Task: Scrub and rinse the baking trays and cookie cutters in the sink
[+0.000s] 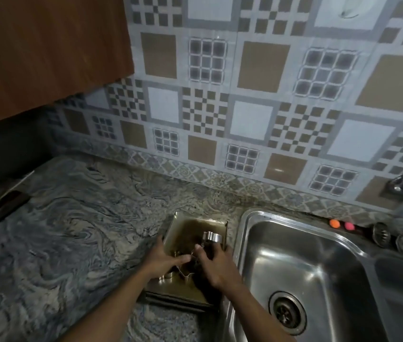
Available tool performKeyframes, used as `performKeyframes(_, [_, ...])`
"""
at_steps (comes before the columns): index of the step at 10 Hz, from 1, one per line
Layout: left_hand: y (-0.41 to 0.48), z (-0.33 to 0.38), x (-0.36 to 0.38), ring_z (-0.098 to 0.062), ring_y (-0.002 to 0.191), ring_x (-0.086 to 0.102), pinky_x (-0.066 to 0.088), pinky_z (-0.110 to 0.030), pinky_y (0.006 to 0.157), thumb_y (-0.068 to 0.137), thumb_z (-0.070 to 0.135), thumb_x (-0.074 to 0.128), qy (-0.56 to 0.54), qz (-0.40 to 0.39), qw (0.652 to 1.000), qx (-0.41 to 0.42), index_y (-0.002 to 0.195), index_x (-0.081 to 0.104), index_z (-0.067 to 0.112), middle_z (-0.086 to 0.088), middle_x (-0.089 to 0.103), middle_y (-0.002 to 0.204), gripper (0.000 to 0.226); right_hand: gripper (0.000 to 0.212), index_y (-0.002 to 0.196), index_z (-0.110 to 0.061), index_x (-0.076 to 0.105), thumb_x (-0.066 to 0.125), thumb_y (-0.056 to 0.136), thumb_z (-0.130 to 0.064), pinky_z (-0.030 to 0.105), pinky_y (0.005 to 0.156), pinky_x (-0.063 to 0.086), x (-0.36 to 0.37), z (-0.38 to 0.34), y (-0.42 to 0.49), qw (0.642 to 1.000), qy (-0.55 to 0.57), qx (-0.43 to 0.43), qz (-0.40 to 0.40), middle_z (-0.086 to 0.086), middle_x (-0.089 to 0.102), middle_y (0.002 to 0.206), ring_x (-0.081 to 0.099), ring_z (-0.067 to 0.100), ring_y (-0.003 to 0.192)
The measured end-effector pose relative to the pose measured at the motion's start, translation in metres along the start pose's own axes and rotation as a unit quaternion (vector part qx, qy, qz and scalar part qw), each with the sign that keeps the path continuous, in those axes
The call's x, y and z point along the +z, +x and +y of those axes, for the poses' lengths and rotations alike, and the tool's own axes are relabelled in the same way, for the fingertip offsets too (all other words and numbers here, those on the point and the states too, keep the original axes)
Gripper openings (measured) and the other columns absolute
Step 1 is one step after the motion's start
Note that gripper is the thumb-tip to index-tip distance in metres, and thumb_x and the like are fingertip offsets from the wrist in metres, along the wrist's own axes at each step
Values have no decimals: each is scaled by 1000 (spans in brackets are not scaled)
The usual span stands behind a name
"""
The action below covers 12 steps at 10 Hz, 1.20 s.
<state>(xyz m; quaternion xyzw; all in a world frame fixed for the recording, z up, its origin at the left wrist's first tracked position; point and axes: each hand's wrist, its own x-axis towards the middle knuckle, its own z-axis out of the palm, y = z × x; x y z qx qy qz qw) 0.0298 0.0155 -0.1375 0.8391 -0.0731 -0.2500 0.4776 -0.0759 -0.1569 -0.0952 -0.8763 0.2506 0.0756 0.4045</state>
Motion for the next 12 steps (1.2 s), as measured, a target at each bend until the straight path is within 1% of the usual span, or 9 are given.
performKeyframes(1, [9,-3,-5,-5,100,68,55,-40,93,45,62,90,12,-10,1000,13,123,55,31,10,72,108,91,69,140,-27,39,40,86,-71,40,107,40,7,0,4,1000,-9,-13,8,16,27,149,48,34,128])
performKeyframes(2, [12,-1,-5,-6,94,71,57,-43,90,51,51,90,11,-12,1000,23,111,63,26,6,75,101,70,77,141,-28,38,37,82,-76,43,106,41,12,-1,8,999,-31,-4,7,15,19,153,48,36,127])
performKeyframes(4, [22,-21,0,-14,108,63,56,-42,89,42,76,81,36,2,999,7,132,48,24,4,65,118,109,73,134,-34,42,36,78,-81,44,97,47,3,-4,14,997,-79,-2,6,14,37,138,54,37,117])
performKeyframes(6, [17,-10,0,-12,113,61,55,-39,93,39,73,86,42,18,999,13,144,35,27,6,62,128,126,75,127,-35,52,42,68,-80,41,97,48,-1,-7,41,999,-6,26,-19,10,53,133,55,27,116])
performKeyframes(7, [21,-15,-1,-17,119,58,54,-43,95,35,78,84,49,21,999,2,147,28,30,4,57,135,134,50,112,-37,58,50,70,-63,44,96,50,0,-4,48,999,30,15,-8,7,61,123,54,30,118])
performKeyframes(8, [21,-16,-1,-19,125,54,51,-45,99,34,81,80,53,23,998,-5,148,24,34,2,50,144,136,40,101,-36,56,49,68,-58,45,88,53,1,-1,46,999,38,13,9,6,64,110,59,28,107])
performKeyframes(9, [8,-2,2,-21,133,47,47,-44,104,41,77,80,55,33,998,10,152,17,33,0,42,151,135,46,106,-31,52,51,68,-59,42,79,56,2,2,36,997,62,1,36,5,61,105,63,19,86])
performKeyframes(10, [-4,10,5,-25,141,35,39,-45,109,58,67,79,78,49,996,-5,154,11,30,-2,28,158,124,36,104,-26,47,59,78,-49,34,71,50,-1,-3,16,995,68,-14,72,2,56,104,59,17,85])
performKeyframes(12, [-23,16,10,-29,144,27,34,-51,111,71,67,69,129,98,987,18,155,12,29,-6,22,159,108,32,106,-20,48,64,84,-38,29,78,44,-7,7,-5,988,84,-44,118,2,55,109,56,18,96])
